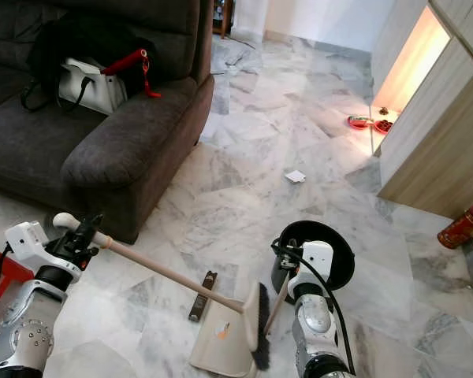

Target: Sweep floor

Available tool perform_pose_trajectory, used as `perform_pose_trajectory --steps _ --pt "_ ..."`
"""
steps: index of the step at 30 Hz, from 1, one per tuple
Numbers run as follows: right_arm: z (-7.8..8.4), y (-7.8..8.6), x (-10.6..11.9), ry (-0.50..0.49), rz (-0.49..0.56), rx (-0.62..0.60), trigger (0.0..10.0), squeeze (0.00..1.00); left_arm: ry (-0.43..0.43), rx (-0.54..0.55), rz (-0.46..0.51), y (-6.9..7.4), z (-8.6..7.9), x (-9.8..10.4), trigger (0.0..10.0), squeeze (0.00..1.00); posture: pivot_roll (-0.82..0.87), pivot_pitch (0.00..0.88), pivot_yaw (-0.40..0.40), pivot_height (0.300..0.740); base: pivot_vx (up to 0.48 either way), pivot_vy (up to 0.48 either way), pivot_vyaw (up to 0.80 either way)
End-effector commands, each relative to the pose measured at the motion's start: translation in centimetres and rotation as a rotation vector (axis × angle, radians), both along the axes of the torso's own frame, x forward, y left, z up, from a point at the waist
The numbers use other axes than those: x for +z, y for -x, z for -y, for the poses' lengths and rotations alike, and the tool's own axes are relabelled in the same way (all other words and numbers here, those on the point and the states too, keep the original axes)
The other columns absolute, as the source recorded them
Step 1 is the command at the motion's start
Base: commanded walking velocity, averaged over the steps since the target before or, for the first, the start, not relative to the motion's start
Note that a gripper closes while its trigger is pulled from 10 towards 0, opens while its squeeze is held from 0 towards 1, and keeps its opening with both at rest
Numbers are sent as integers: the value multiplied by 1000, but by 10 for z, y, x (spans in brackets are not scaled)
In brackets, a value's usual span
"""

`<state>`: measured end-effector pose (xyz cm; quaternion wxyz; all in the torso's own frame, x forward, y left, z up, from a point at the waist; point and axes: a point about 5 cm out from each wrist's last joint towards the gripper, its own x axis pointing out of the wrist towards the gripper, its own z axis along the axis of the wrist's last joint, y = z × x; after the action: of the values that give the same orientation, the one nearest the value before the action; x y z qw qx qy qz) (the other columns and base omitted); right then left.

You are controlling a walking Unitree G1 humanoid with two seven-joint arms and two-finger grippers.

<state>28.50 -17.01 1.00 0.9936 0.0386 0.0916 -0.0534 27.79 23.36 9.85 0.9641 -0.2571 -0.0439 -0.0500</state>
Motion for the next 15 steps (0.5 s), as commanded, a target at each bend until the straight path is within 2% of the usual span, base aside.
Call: perform_pose_trajectory --steps 1,3,4,6,7,8,10,11,15 --pt "3 1 0 10 -2 -6 10000 0 -77 73 114 -3 -7 26 10000 0 118 78 -141 740 0 0 0" --pt "3 0 0 10 -2 -6 10000 0 -164 94 133 -2 -9 33 10000 0 121 82 -142 740 0 0 0" --pt "3 0 0 10 -2 -6 10000 0 -164 94 133 -2 -9 33 10000 0 121 82 -142 740 0 0 0" --pt "3 0 0 10 -1 -5 10000 0 -271 89 147 0 -8 40 10000 0 122 88 -143 740 0 0 0" --pt "3 0 0 10 -1 -5 10000 0 -271 89 147 0 -8 40 10000 0 122 88 -143 740 0 0 0" --pt "2 0 0 10 -2 -5 10000 0 -358 90 157 2 -9 45 10000 0 122 89 -144 740 0 0 0" --pt "2 0 0 10 -3 -5 10000 0 -373 91 161 3 -10 46 10000 0 122 89 -144 740 0 0 0" --pt "2 1 0 9 -3 -4 10000 0 -431 71 162 4 -9 48 10000 0 124 97 -146 740 0 0 0" --pt "2 1 0 9 -3 -2 10000 0 -457 52 163 4 -6 47 10000 0 126 97 -147 740 0 0 0"
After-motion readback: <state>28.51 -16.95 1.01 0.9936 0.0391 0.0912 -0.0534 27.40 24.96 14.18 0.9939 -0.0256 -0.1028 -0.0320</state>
